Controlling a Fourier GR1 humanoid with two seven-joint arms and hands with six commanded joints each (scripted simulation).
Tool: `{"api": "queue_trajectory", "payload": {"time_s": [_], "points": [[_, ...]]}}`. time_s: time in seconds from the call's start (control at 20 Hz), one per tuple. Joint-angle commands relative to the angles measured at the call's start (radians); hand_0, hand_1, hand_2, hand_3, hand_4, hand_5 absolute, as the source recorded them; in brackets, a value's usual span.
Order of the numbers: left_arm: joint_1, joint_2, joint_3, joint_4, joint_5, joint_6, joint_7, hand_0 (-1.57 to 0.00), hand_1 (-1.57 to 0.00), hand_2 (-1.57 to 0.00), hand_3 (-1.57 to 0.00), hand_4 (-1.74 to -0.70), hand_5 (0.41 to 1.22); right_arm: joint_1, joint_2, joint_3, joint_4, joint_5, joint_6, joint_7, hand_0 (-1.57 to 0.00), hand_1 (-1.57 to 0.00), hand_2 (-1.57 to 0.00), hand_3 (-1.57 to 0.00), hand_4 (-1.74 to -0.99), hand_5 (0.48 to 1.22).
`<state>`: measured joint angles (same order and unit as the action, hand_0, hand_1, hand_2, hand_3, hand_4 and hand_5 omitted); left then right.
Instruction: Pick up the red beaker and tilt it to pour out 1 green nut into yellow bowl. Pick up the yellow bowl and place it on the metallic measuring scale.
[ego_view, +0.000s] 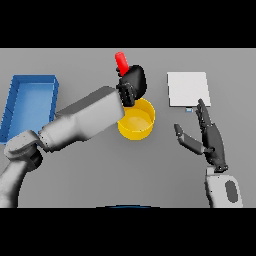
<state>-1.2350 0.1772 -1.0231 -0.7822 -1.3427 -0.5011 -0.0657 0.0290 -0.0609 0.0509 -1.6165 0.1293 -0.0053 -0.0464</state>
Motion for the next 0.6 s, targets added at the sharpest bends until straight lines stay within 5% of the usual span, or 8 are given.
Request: {"api": "queue_trajectory", "payload": {"time_s": [0.0, 0.55], "points": [[-0.006, 0.001, -0.012, 0.005, -0.011, -0.010, -0.004, -1.57, -1.57, -1.57, -1.57, -1.74, 1.221, 0.002, -0.004, -0.001, 0.005, 0.001, 0.002, -0.002, 0.00, 0.00, 0.00, 0.00, -1.277, 0.598], [-0.126, 0.042, 0.013, 0.049, -0.045, 0.048, -0.022, -1.57, -1.57, -1.57, -1.57, -1.74, 1.171, 0.005, -0.001, 0.004, -0.015, -0.005, 0.007, -0.006, 0.00, 0.00, 0.00, 0.00, -1.219, 0.595]]}}
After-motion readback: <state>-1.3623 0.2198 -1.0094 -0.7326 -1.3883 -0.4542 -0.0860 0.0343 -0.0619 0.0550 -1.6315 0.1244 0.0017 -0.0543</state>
